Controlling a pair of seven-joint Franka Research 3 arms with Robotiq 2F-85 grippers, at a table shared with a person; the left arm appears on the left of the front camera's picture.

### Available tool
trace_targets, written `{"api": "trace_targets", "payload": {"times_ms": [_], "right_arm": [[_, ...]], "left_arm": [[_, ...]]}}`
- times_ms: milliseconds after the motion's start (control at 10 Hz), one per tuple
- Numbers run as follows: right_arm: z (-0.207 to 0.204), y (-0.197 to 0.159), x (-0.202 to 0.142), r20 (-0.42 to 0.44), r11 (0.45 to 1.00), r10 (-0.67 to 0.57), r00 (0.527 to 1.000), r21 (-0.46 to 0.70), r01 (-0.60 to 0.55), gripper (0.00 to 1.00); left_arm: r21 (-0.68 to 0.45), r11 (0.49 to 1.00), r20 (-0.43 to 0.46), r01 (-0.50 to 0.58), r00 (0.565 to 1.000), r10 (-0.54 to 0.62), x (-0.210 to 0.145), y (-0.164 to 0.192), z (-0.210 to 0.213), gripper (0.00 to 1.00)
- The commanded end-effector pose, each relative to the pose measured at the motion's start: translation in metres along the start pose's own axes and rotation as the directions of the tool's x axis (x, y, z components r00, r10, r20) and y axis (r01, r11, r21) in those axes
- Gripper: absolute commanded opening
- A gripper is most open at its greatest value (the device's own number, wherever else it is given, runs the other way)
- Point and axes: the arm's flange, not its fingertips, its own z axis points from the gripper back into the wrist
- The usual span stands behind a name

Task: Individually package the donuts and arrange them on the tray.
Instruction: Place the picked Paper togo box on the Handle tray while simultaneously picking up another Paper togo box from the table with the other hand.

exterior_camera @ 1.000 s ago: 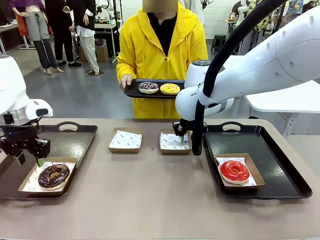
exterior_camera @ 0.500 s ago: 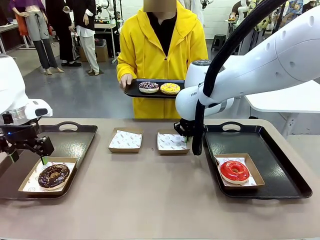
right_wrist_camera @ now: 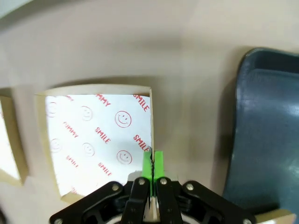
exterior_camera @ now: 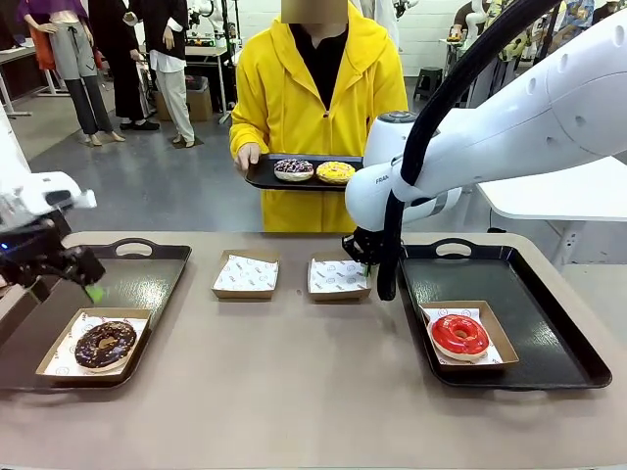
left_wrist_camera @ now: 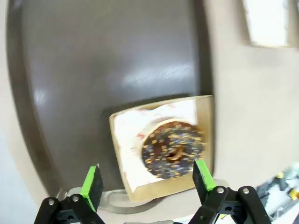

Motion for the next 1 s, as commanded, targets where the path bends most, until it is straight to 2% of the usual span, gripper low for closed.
{"api": "trace_targets", "payload": {"times_ms": [0, 200, 300, 400, 500, 600, 700, 900], "right_arm": [[0.028, -0.003, -0.016, 0.019, 0.999, -0.025, 1.0, -0.036, 0.026, 0.0], [0.065, -0.007, -0.018, 0.051, 0.997, -0.055, 0.997, -0.05, 0.058, 0.0], [0.085, -0.008, -0.02, 0.064, 0.997, -0.061, 0.996, -0.048, 0.065, 0.0], [0.1, -0.007, -0.021, 0.078, 0.996, -0.067, 0.995, -0.052, 0.071, 0.0], [0.113, -0.005, -0.021, 0.084, 0.995, -0.069, 0.994, -0.061, 0.074, 0.0], [0.125, -0.002, -0.022, 0.092, 0.995, -0.072, 0.993, -0.067, 0.078, 0.0], [0.136, 0.002, -0.021, 0.094, 0.994, -0.078, 0.992, -0.074, 0.085, 0.0], [0.145, 0.007, -0.02, 0.095, 0.993, -0.079, 0.992, -0.074, 0.086, 0.0]], "left_arm": [[-0.343, 0.934, 0.139, 0.102, 0.989, -0.057, -0.075, 0.036, 0.019, 1.0], [-0.541, 0.836, 0.247, 0.092, 0.967, 0.054, -0.097, 0.076, 0.043, 1.0], [-0.625, 0.78, 0.229, 0.039, 0.964, 0.135, -0.109, 0.1, 0.049, 1.0], [-0.689, 0.724, 0.189, -0.011, 0.962, 0.194, -0.118, 0.12, 0.051, 1.0], [-0.72, 0.691, 0.132, -0.064, 0.965, 0.227, -0.126, 0.138, 0.05, 1.0], [-0.785, 0.608, 0.047, -0.117, 0.968, 0.247, -0.132, 0.16, 0.046, 1.0], [-0.815, 0.542, -0.034, -0.203, 0.952, 0.304, -0.137, 0.183, 0.039, 1.0], [-0.843, 0.498, -0.031, -0.203, 0.943, 0.331, -0.148, 0.203, 0.032, 1.0]]}}
